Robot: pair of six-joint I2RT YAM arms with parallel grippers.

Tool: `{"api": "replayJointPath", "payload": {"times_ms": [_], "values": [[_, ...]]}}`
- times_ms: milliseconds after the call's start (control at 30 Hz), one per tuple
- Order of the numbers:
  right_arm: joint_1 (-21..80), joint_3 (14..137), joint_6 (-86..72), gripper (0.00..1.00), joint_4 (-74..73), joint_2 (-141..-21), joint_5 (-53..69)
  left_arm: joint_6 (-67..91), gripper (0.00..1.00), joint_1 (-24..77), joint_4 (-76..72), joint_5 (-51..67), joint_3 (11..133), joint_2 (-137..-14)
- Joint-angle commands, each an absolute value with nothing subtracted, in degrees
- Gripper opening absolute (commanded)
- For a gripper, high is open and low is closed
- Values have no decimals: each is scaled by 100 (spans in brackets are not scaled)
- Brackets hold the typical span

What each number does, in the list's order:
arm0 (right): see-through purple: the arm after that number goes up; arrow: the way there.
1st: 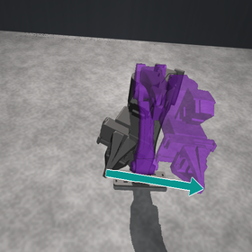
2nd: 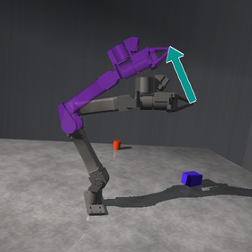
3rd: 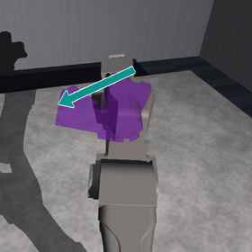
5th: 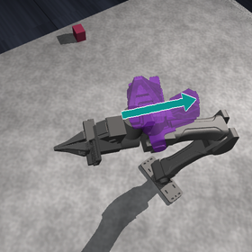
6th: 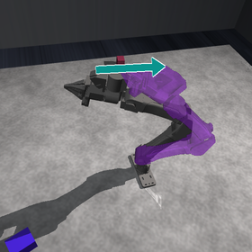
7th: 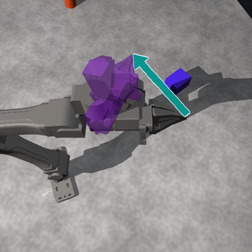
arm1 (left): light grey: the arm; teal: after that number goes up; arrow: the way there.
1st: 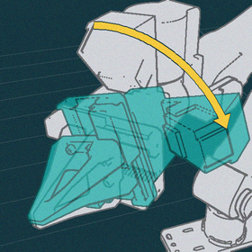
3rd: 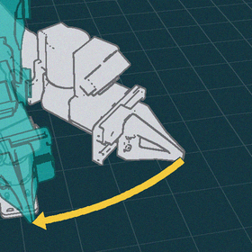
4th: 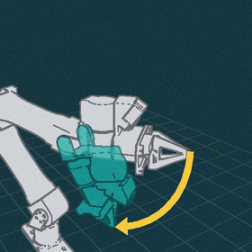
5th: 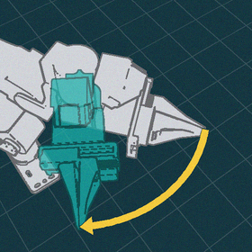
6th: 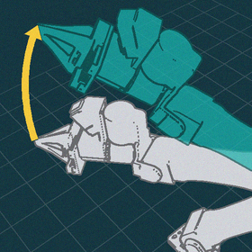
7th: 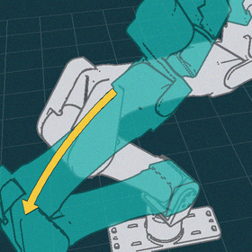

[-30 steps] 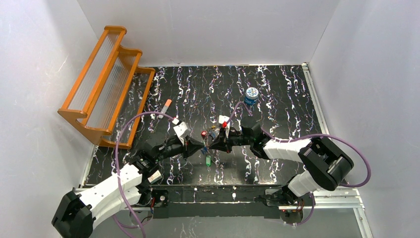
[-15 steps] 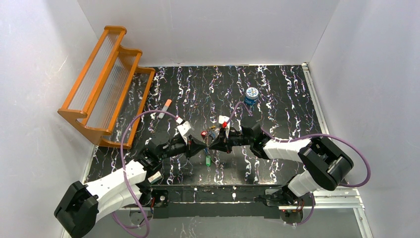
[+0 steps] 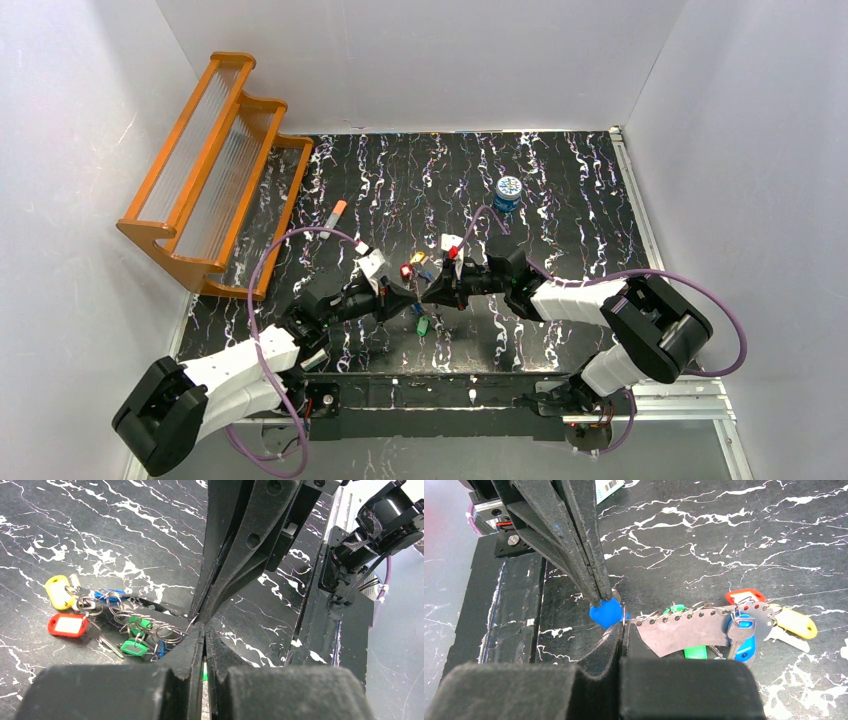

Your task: Put the keys on the keyring

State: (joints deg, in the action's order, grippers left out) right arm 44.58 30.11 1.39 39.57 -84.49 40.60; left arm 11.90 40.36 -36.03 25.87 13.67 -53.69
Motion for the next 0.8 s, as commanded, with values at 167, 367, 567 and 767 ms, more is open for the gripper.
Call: {"api": "replayJointPath", "payload": {"times_ms": [167,367,567,767], "values": [[4421,3070,97,1,4319,-8423,4174,1249,0,4069,-4197,2477,1266,-5664],[4421,3060,97,1,4324,-8420,4194,1257,0,4063,-4292,2298,1198,-5717],[4426,3066,84,1,4337,-8420,4220,1301,0,4069,-4411,2110,1081,-5700],[4423,3052,62,1,4349,-8412,4233,1335,0,4064,-4527,1940,1006,-5723]]}}
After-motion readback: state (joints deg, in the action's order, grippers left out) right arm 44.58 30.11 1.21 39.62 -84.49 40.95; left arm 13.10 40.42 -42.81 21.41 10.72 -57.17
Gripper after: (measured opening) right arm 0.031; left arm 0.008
